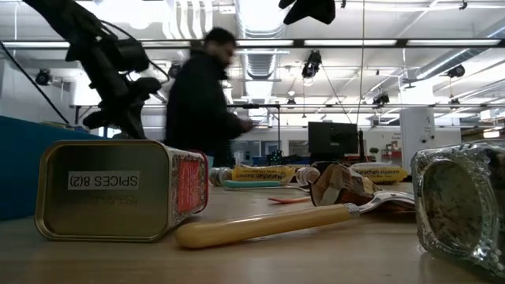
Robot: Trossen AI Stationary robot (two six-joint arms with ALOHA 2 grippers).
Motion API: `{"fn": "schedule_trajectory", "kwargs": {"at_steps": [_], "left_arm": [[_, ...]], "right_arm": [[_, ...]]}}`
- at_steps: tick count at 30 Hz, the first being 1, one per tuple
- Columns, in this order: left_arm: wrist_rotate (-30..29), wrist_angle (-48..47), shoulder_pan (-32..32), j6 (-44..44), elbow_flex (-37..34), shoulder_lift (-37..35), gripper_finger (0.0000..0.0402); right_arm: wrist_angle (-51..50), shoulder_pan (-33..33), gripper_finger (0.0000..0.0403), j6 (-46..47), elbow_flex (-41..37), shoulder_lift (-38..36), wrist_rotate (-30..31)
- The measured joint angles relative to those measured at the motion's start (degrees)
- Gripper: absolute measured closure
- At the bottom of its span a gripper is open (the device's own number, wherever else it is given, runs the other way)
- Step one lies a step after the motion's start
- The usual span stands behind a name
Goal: Pick & Place Food Item
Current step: Put the black spoon into the green bin
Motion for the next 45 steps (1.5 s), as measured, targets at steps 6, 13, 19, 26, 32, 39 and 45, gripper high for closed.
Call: {"fn": "schedule_trajectory", "kwargs": {"at_steps": [6, 13, 19, 26, 32, 39, 45], "left_arm": [[-0.2, -4.0, 0.0, 7.8, 4.8, 5.8, 0.0395], [-2.4, -6.3, 0.0, 11.1, 7.6, 8.7, 0.0384], [-3.5, -9.6, 0.0, 12.1, 7.4, 11.3, 0.0384], [-4.1, -10.0, 0.0, 12.4, 7.4, 12.5, 0.0392], [-5.2, -10.5, 0.0, 13.8, 7.4, 13.9, 0.0389], [-5.3, -11.2, 0.0, 14.1, 7.4, 16.4, 0.0388], [-5.7, -10.9, 0.0, 14.1, 7.4, 18.9, 0.0387]], "right_arm": [[0.0, 0.6, 0.0230, 0.0, 0.0, 0.0, 0.0], [0.0, 0.8, 0.0230, 0.3, 0.0, 0.0, 0.0], [0.0, 0.8, 0.0230, 0.7, 0.0, 0.0, 0.0], [0.0, 0.8, 0.0230, 0.7, 0.0, 0.0, 0.0], [0.0, 0.8, 0.0230, 1.1, 0.0, 0.0, 0.0], [0.0, 0.9, 0.0230, 1.1, 0.0, 0.0, 0.0], [0.0, 0.9, 0.0230, 1.7, 0.0, 0.0, 0.0]]}}
